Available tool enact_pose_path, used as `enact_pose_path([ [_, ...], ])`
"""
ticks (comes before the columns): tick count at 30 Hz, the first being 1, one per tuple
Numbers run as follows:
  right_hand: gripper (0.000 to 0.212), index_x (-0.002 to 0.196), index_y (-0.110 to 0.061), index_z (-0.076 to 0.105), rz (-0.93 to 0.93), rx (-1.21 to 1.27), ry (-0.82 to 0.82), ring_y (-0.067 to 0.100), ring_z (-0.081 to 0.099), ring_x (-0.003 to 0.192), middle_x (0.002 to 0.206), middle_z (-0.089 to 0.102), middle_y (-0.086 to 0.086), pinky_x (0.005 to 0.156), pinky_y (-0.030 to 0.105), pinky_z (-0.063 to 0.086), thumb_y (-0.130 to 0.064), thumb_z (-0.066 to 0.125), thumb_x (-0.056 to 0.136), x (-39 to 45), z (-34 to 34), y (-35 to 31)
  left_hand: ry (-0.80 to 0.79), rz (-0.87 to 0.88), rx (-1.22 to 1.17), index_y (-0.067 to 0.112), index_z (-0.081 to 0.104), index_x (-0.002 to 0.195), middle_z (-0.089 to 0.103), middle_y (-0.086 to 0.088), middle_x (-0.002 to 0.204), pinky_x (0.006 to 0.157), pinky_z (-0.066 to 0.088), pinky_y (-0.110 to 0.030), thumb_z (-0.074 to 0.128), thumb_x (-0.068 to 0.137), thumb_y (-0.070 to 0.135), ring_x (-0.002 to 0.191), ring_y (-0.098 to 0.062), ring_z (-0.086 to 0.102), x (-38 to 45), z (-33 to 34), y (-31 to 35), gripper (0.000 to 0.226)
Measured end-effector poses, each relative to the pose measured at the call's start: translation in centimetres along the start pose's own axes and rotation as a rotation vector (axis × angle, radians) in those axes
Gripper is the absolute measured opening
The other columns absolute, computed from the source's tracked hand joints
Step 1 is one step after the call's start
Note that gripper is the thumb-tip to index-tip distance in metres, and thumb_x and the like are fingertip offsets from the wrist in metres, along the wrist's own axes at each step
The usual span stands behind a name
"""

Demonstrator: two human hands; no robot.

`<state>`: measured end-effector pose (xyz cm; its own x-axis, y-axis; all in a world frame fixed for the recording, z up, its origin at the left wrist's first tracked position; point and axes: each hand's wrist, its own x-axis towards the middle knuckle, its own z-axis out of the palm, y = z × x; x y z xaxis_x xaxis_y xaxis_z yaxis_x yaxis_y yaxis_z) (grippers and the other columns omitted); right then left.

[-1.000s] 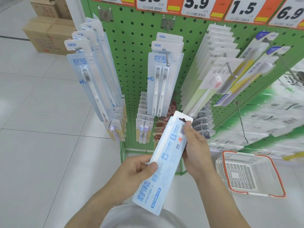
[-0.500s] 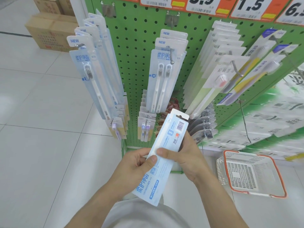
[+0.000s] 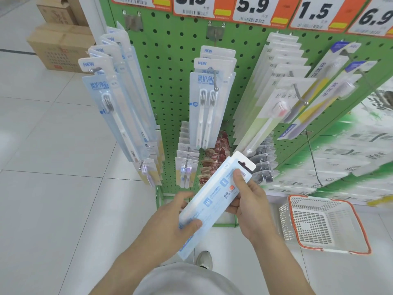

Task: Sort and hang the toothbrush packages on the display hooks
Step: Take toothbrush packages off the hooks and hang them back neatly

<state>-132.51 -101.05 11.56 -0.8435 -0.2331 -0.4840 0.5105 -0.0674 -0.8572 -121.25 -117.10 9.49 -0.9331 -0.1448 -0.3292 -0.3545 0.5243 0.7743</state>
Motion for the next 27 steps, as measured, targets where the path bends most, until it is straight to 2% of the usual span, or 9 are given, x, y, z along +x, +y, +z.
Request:
enact_pose_path([
  [3,0.028,0.110,-0.011,0.070,0.016,0.075,-0.029,0.029,0.075,0.089,0.101,0.077,0.015,0.071,0.039,0.062,-0.032,0.054,0.101,-0.3,0.7,-0.1,0.130,0.252,0.417,0.039,-0.007,0.153,0.011,0.008,0.163,0.121,0.020,-0.030,0.066,0.088,0.053,0.149,-0.013,0.014,0.0,0.9,0.3,0.099],
  [5,0.031,0.118,-0.009,0.069,0.020,0.114,-0.081,0.030,0.074,0.092,0.107,0.076,0.018,0.073,0.039,0.061,-0.031,0.053,0.102,-0.8,1.3,-0.1,0.226,0.394,0.516,0.029,-0.001,0.159,0.009,-0.005,0.167,0.121,0.021,-0.040,0.075,0.081,0.050,0.153,-0.021,0.006,0.0,1.5,1.3,0.110],
  [9,0.029,0.118,-0.008,0.064,0.007,0.137,-0.185,0.031,0.070,0.087,0.110,0.073,0.018,0.078,0.040,0.060,-0.024,0.070,0.094,-1.9,2.2,-0.5,0.348,0.429,0.508,0.016,0.028,0.153,0.042,-0.018,0.152,0.106,0.047,-0.049,0.091,0.066,0.035,0.141,-0.031,0.038,0.8,1.9,2.8,0.110],
  [13,0.073,0.112,-0.010,0.058,-0.018,0.188,-0.331,0.041,0.072,0.094,0.106,0.072,0.025,0.077,0.043,0.061,-0.036,0.097,0.056,-2.1,1.3,-2.0,0.397,0.384,0.265,0.034,0.034,0.142,0.066,0.002,0.124,0.083,0.054,-0.027,0.077,0.082,0.003,0.107,-0.008,0.057,0.7,0.2,3.9,0.080],
  [16,0.070,0.104,-0.011,0.067,-0.079,0.144,-0.404,0.044,0.073,0.095,0.106,0.072,0.029,0.071,0.038,0.062,-0.042,0.099,0.050,-2.2,0.5,-3.3,0.377,0.295,0.109,0.048,0.046,0.124,0.062,0.027,0.076,0.059,0.038,-0.010,0.059,0.098,0.014,0.074,0.002,0.056,0.1,-1.5,4.9,0.045],
  [18,0.076,0.104,-0.008,0.066,-0.151,0.095,-0.352,0.040,0.075,0.088,0.097,0.075,0.024,0.066,0.036,0.062,-0.044,0.099,0.047,-2.1,0.5,-3.8,0.432,0.295,-0.018,0.051,0.054,0.112,0.061,0.026,0.067,0.051,0.036,-0.009,0.064,0.095,0.017,0.059,0.000,0.055,-0.5,-2.0,5.4,0.039],
  [21,0.067,0.116,-0.008,0.064,-0.352,-0.048,-0.282,0.030,0.072,0.094,0.101,0.075,0.011,0.073,0.037,0.061,-0.039,0.092,0.063,-2.0,0.6,-4.4,0.421,0.232,-0.335,0.050,0.063,0.101,0.071,0.013,0.073,0.057,0.047,-0.017,0.074,0.087,0.012,0.059,-0.008,0.061,-0.9,-2.6,6.4,0.041],
  [24,0.036,0.122,-0.002,0.062,-0.469,-0.089,-0.423,0.025,0.070,0.108,0.116,0.074,0.011,0.086,0.029,0.056,-0.014,0.072,0.089,-2.3,1.2,-5.6,0.262,0.218,-0.556,0.043,0.071,0.099,0.079,0.004,0.087,0.074,0.058,-0.029,0.085,0.080,0.019,0.077,-0.015,0.074,-0.6,-3.7,7.3,0.034],
  [27,0.032,0.121,-0.001,0.063,-0.506,-0.040,-0.521,0.028,0.072,0.101,0.112,0.074,0.017,0.085,0.034,0.058,-0.004,0.067,0.089,-2.6,2.1,-6.7,0.212,0.193,-0.604,0.031,0.076,0.100,0.079,0.004,0.092,0.077,0.059,-0.026,0.077,0.075,0.029,0.086,-0.015,0.076,-0.1,-4.3,7.6,0.026],
])
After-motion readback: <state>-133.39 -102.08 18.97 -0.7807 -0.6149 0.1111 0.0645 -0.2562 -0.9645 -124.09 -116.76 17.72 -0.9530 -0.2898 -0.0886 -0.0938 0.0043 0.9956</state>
